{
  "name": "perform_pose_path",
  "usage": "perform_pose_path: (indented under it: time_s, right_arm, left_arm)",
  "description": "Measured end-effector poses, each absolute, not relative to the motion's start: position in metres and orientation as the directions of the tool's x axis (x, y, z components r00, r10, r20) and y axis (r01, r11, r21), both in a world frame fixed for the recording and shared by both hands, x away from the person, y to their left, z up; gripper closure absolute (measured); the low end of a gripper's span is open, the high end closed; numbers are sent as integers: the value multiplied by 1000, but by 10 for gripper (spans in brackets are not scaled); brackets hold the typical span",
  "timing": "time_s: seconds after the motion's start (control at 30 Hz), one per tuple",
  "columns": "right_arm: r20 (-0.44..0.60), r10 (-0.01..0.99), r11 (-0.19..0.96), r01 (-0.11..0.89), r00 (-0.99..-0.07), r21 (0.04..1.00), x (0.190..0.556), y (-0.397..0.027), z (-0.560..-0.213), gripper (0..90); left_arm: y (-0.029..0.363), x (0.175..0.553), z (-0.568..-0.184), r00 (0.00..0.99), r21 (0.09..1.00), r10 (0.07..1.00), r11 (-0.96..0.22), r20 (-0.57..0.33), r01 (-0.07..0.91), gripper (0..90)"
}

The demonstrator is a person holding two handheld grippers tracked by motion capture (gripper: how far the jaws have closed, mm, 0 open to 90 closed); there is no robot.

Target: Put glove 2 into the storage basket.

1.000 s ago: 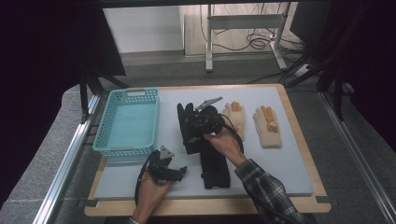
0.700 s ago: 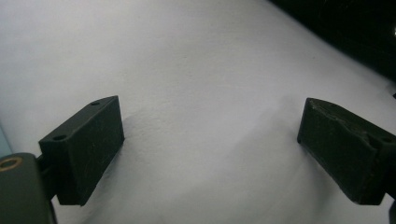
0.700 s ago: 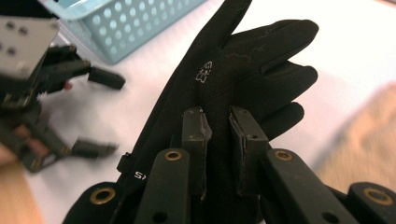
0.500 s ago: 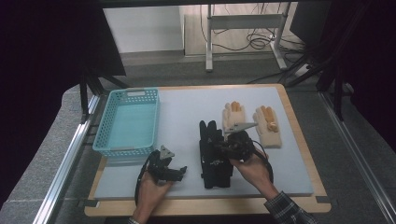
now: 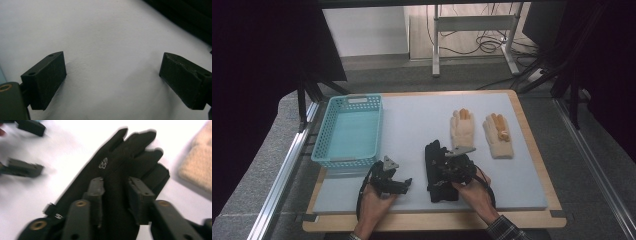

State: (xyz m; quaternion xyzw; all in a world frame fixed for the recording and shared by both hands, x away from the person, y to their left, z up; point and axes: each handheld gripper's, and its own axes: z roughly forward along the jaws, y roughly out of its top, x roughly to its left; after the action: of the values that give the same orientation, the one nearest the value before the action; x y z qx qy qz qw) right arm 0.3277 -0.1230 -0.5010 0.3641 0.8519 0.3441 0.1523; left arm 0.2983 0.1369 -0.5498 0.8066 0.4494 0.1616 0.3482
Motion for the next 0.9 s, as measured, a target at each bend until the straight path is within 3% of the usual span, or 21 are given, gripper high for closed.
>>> perform_pose_path:
  time_s: [0.13, 0.27, 0.33, 0.37, 0.5, 0.9]
  right_arm:
    - [-15, 727, 489, 502, -687, 713, 324, -133, -492, 429]
    - [-4, 730, 461, 488, -683, 741, 323, -156, -477, 430]
    - [21, 719, 466, 505, -694, 727, 322, -173, -477, 590]
    - [21, 719, 466, 505, -694, 727, 322, -173, -477, 590]
    - [42, 704, 491, 529, -709, 692, 318, -189, -497, 746]
    - [53, 644, 522, 489, -763, 699, 314, -180, -526, 766]
  left_arm:
    - [137, 298, -550, 544, 707, 838, -353, -53, 613, 73]
    - [137, 298, -550, 545, 706, 837, -354, -53, 613, 73]
    - [137, 298, -550, 547, 704, 836, -359, -50, 613, 73]
    - [137, 298, -550, 547, 704, 836, -359, -50, 613, 73]
    - [137, 298, -549, 548, 702, 835, -360, -50, 614, 73]
    - [136, 298, -550, 535, 706, 843, -352, -47, 615, 64]
